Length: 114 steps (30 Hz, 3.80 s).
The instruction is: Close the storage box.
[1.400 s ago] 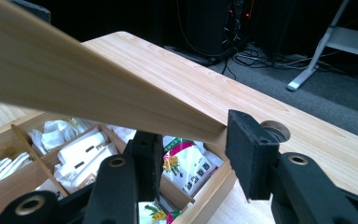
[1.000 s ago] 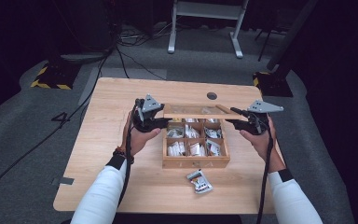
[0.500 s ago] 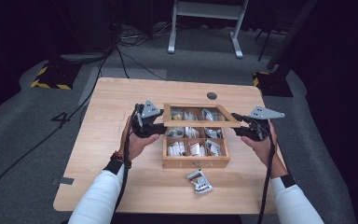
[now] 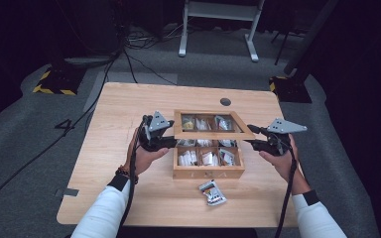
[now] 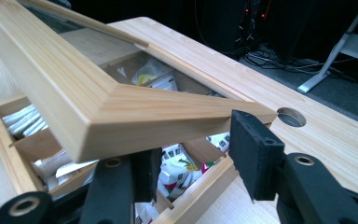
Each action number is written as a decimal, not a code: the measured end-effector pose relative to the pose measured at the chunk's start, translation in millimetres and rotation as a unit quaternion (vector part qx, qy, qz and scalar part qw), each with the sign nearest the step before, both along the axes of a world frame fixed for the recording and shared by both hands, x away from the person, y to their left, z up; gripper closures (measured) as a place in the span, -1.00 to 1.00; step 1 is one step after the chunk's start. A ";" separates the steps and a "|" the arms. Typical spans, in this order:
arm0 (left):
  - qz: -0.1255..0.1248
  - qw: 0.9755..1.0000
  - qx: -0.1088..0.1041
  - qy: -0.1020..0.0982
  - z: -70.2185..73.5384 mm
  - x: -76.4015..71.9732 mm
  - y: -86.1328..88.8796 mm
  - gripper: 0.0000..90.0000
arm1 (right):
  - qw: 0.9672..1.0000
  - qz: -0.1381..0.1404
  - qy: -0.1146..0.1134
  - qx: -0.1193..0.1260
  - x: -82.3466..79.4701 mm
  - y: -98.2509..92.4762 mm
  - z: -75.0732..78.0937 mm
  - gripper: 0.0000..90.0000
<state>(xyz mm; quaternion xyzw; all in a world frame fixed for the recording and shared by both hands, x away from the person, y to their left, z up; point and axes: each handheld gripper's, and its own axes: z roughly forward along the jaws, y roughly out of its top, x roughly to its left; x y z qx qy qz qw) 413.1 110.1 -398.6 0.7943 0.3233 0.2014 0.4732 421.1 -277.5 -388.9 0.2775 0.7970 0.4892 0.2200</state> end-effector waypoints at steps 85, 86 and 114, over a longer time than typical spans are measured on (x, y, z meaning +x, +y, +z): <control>-0.099 0.987 0.104 0.073 -41.5 -45.9 -5.5 -0.47 | 0.992 0.084 0.077 -0.052 -47.8 -0.4 -35.4 -0.16; -0.099 0.987 0.101 0.074 -41.5 -46.0 -4.6 -0.45 | 0.992 0.084 0.077 -0.054 -48.1 0.3 -36.1 -0.15; -0.072 0.991 0.114 0.028 -34.8 -67.0 20.7 -0.60 | 0.993 0.069 0.066 -0.074 -53.1 -1.6 -35.1 -0.25</control>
